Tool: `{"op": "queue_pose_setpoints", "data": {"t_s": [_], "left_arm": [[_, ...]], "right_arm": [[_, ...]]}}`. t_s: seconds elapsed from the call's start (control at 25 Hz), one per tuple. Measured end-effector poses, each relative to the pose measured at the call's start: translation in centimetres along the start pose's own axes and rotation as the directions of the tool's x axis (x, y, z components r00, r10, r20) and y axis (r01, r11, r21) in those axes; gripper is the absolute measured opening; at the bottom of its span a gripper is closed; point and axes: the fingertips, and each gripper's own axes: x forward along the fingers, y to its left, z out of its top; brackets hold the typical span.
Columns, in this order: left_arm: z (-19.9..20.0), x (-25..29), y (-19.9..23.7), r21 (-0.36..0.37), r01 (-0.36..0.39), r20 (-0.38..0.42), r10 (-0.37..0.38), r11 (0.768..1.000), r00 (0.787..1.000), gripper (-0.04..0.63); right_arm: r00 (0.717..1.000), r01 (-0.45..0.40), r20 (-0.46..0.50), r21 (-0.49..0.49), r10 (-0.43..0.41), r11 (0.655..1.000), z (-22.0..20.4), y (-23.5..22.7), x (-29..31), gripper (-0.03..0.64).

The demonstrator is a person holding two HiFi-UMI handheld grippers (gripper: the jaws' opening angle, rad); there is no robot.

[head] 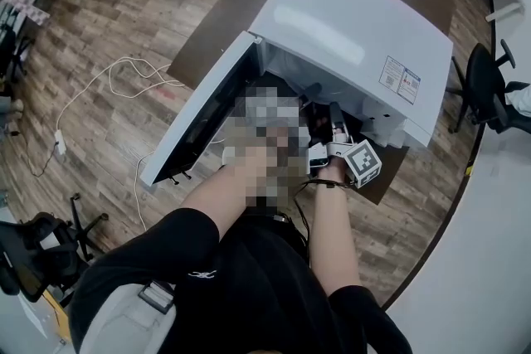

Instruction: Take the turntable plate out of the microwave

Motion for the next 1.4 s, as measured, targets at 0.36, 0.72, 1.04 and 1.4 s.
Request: {"op": "queue_pose_setpoints", "data": {"t_s": [0.36, 0.72, 1.04, 1.4], "left_arm": [[-2.5, -3.5, -2.1, 0.034, -0.008, -0.024, 0.008, 0.999, 1.0, 0.046], [-4.7, -7.2, -4.5, 0.049, 0.004, -0.034, -0.002, 0.999, 0.999, 0.046], [-6.3, -9.9, -6.1, 0.086, 0.016, -0.065, -0.011, 0.996, 0.998, 0.046], [-7.9, -12.6, -6.8, 0.056, 0.03, -0.049, -0.027, 0.998, 0.998, 0.048]], "right_arm": [[0.999, -0.036, -0.011, 0.04, 0.036, 0.999, -2.2, 1.7, -3.9, 0.032], [0.996, -0.063, -0.057, 0.019, 0.064, 0.998, -4.5, 3.6, -7.8, 0.035], [0.988, -0.116, -0.105, 0.011, 0.116, 0.993, -6.6, 5.3, -10.6, 0.035], [0.985, -0.107, -0.133, 0.031, 0.11, 0.994, -8.1, 5.7, -13.2, 0.029]]}}
